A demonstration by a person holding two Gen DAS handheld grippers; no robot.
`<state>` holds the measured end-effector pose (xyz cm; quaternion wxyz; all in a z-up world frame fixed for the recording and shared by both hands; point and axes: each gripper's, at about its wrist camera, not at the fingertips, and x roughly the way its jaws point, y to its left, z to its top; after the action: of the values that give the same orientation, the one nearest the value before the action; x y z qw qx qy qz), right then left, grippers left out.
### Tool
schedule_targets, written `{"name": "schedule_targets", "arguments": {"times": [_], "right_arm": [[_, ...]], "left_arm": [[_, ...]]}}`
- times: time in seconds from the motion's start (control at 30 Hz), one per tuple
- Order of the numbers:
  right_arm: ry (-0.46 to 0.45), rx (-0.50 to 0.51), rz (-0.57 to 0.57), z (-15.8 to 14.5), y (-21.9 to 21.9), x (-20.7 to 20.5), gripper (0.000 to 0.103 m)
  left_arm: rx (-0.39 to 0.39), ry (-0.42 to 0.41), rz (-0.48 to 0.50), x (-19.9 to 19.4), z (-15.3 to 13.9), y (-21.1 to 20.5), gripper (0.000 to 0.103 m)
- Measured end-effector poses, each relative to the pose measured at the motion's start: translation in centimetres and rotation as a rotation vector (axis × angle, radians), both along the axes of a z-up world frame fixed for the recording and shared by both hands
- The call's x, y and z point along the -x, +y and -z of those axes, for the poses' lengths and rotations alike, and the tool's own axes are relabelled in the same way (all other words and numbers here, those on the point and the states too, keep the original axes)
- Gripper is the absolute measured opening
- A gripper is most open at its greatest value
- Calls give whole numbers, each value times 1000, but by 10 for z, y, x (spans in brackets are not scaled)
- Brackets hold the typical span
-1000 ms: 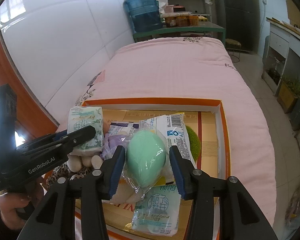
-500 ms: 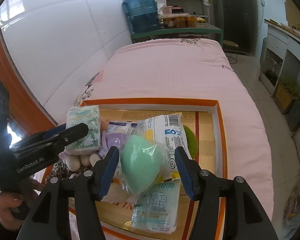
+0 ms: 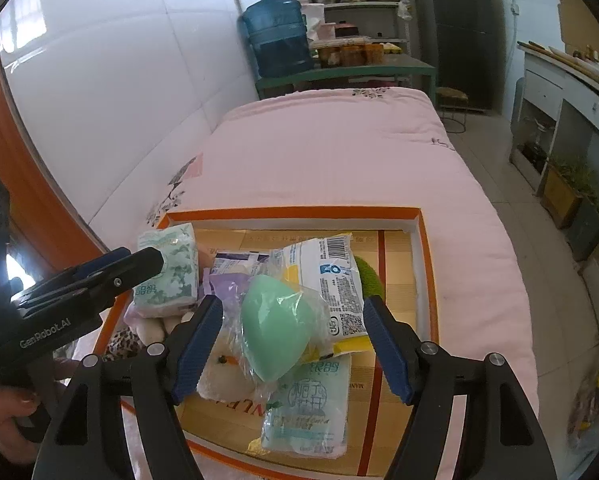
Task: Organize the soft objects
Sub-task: 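Lower the wipes pack and green sponge into the box and open both tools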
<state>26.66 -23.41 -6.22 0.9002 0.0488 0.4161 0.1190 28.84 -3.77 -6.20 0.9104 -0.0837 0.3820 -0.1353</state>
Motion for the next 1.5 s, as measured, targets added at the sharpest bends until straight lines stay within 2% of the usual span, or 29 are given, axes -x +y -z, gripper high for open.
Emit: {"name": "schedule_targets", "arguments": {"times": [0.2, 0.33, 1.5], "right_arm": [[-2, -4, 10, -3, -2, 3, 74], [-6, -2, 22, -4, -2, 7, 74], [-61, 54, 123, -24, -6, 44, 77]], "left_arm": [[0, -7, 7, 2, -2, -1, 65], [-5, -21, 5, 7, -5, -3, 72], [-67, -98, -28, 44, -32, -5, 73]]}}
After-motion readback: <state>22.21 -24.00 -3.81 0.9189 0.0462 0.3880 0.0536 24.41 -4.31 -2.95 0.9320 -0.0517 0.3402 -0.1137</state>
